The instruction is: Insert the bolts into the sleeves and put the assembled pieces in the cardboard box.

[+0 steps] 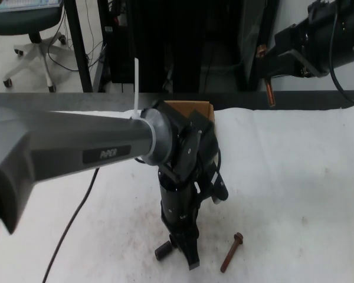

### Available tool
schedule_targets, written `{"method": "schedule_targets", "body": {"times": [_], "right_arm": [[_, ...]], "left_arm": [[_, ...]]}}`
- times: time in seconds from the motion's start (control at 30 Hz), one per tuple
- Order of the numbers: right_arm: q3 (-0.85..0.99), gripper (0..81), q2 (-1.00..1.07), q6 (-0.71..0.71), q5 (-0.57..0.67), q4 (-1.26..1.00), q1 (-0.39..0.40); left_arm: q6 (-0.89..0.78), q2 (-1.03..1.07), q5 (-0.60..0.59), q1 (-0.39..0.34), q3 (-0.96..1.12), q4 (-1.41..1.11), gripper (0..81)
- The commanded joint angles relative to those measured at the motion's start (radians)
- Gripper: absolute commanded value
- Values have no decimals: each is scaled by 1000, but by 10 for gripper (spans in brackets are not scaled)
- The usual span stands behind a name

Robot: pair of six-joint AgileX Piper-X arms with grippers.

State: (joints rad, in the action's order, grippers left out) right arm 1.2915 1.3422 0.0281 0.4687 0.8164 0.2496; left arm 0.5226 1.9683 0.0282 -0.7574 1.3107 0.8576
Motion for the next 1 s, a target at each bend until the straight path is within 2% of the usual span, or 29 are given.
{"method": "schedule_targets", "body": {"times": [0.0, 0.97], "right_arm": [[7, 8, -7, -6, 9, -12, -4], [7, 8, -7, -6, 9, -12, -4]], "left_arm": [[-8, 14, 16, -4, 3, -7, 413], [-59, -33, 64, -4, 44, 63, 413]]}}
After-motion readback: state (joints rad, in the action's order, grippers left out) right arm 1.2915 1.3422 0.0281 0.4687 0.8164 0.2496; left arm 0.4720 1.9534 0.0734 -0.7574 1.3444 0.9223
